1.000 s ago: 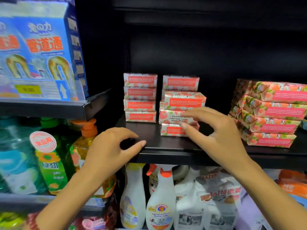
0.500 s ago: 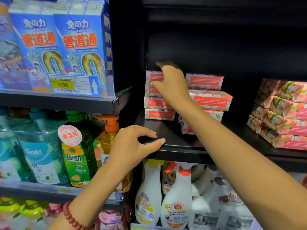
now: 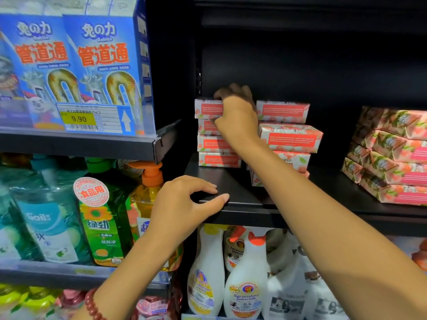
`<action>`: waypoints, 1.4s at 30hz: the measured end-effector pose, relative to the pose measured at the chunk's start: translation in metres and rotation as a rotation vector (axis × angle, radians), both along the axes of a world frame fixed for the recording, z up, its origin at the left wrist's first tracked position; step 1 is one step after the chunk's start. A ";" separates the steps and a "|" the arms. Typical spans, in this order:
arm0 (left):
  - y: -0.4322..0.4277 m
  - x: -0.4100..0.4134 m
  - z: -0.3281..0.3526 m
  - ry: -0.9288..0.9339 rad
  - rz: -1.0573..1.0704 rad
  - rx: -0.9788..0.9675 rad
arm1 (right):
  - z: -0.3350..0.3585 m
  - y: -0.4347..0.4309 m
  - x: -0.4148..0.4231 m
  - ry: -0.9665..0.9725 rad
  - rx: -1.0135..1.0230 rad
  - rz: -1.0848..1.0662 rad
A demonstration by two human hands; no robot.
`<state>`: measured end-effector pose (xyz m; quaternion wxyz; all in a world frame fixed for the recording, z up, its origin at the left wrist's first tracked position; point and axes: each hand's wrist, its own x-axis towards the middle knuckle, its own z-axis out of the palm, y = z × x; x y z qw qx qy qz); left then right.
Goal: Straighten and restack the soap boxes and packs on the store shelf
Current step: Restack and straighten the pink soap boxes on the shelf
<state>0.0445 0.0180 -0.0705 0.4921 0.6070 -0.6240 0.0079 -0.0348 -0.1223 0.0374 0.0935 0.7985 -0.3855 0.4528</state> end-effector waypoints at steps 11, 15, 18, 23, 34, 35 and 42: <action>0.001 -0.001 -0.001 0.001 -0.003 -0.028 | 0.004 0.039 -0.023 -0.033 -0.224 0.114; 0.002 0.000 0.005 -0.047 -0.007 0.030 | 0.013 0.059 -0.059 -0.158 -0.216 0.243; 0.000 -0.003 0.017 -0.071 -0.030 -0.026 | 0.018 0.072 -0.095 -0.238 -0.261 0.247; -0.028 -0.012 0.049 -0.150 -0.012 -0.259 | 0.007 0.071 -0.153 -0.210 -0.256 0.124; -0.104 0.003 0.069 -0.567 0.291 -0.024 | -0.027 0.072 -0.217 -0.272 -0.144 0.057; -0.105 0.003 0.069 -0.582 0.302 -0.058 | -0.028 0.073 -0.220 -0.263 -0.132 0.053; -0.084 -0.003 0.069 -0.654 0.351 -0.183 | -0.025 0.067 -0.222 -0.237 -0.129 0.038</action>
